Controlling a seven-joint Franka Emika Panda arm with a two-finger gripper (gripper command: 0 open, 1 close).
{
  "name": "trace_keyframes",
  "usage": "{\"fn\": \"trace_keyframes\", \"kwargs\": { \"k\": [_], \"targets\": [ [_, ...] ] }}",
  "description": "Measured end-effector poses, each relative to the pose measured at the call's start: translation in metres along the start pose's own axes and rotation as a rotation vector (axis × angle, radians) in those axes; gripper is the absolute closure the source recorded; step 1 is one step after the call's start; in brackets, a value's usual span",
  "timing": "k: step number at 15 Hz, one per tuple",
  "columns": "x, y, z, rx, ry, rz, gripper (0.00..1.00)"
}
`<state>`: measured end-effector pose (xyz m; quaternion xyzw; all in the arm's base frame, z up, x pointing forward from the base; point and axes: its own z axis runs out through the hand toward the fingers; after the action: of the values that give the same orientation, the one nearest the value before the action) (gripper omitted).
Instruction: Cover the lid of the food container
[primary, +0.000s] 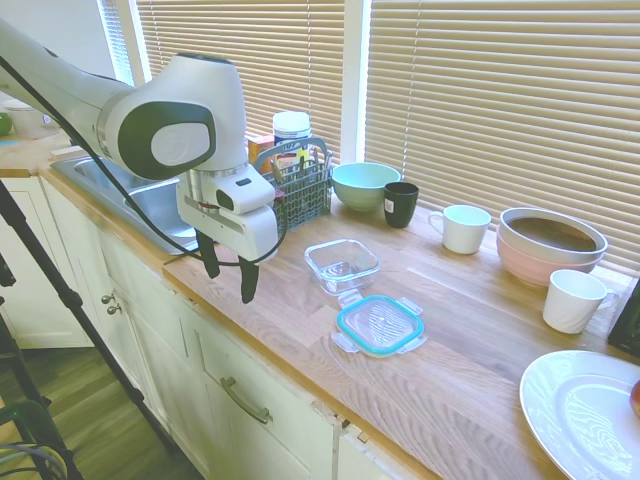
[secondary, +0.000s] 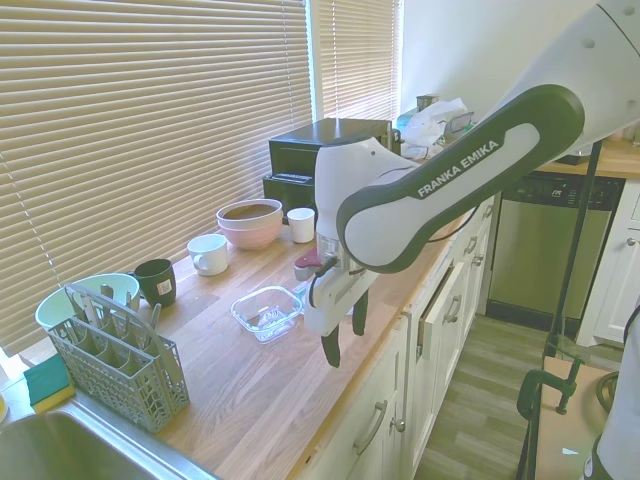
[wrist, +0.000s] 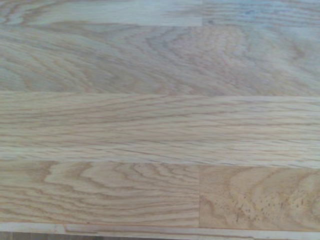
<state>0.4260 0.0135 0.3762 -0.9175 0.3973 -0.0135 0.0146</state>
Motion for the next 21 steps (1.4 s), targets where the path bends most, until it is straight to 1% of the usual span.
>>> {"fn": "trace_keyframes", "kwargs": {
  "k": [5, 8, 12, 14, 18, 21],
  "targets": [
    [0.005, 0.003, -0.002, 0.0, 0.006, 0.008, 0.0],
    [0.023, 0.015, -0.009, 0.017, 0.007, 0.035, 0.0],
    [0.071, 0.05, -0.029, 0.062, 0.015, 0.059, 0.0],
    [0.095, 0.068, -0.032, 0.092, 0.005, 0.073, 0.0],
    [0.15, 0.099, -0.027, 0.143, -0.018, 0.102, 0.0],
    [0.188, 0.109, -0.013, 0.162, -0.065, 0.108, 0.0]
  ]
}}
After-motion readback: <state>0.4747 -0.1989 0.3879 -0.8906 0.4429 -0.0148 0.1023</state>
